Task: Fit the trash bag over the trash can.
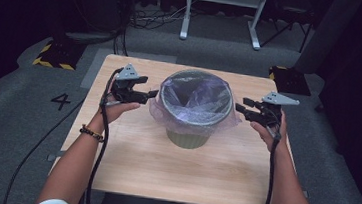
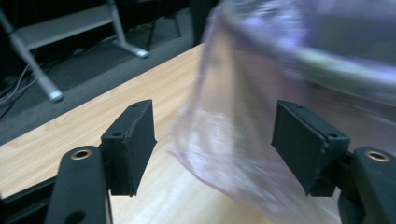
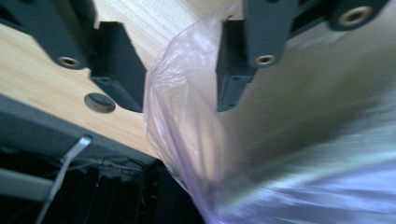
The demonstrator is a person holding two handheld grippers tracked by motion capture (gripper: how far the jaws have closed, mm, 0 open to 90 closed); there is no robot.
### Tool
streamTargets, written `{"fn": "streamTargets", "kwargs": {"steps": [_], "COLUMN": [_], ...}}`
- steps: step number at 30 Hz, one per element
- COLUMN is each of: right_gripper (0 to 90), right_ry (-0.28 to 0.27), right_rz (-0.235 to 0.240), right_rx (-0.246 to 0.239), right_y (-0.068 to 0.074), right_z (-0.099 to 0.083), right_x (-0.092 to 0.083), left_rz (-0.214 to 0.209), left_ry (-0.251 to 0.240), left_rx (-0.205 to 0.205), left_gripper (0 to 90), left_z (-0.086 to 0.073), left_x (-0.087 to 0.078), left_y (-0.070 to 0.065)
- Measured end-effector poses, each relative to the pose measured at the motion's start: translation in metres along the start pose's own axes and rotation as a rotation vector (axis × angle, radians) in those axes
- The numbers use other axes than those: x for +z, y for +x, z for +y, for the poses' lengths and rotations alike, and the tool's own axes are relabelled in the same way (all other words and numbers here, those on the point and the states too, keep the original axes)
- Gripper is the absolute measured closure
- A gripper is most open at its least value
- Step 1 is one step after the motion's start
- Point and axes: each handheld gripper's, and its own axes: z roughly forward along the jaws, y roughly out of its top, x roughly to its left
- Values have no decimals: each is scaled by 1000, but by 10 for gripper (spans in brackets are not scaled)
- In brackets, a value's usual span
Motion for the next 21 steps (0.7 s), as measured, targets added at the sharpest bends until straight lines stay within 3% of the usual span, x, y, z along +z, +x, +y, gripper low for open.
{"fn": "streamTargets", "kwargs": {"steps": [6,9,13,15,17,19,21], "right_gripper": [364,323,288,287,340,413,638], "right_ry": [-37,-34,-28,-17,-5,4,0], "right_rz": [96,135,164,147,120,99,94], "right_rx": [-119,-184,-260,-291,-323,-338,-352], "right_y": [20,35,54,62,71,77,81], "right_z": [-3,-5,-7,-7,-9,-11,-13], "right_x": [-29,-36,-35,-31,-25,-20,-17], "left_rz": [-126,-171,-168,-159,-139,-84,-77], "left_ry": [38,58,79,96,88,90,93], "left_rx": [90,109,159,158,164,194,219], "left_gripper": [258,215,213,207,255,350,528], "left_z": [-10,-12,-16,-16,-16,-17,-19], "left_x": [-13,-12,-6,-1,3,6,9], "left_y": [-32,-47,-64,-68,-71,-74,-76]}}
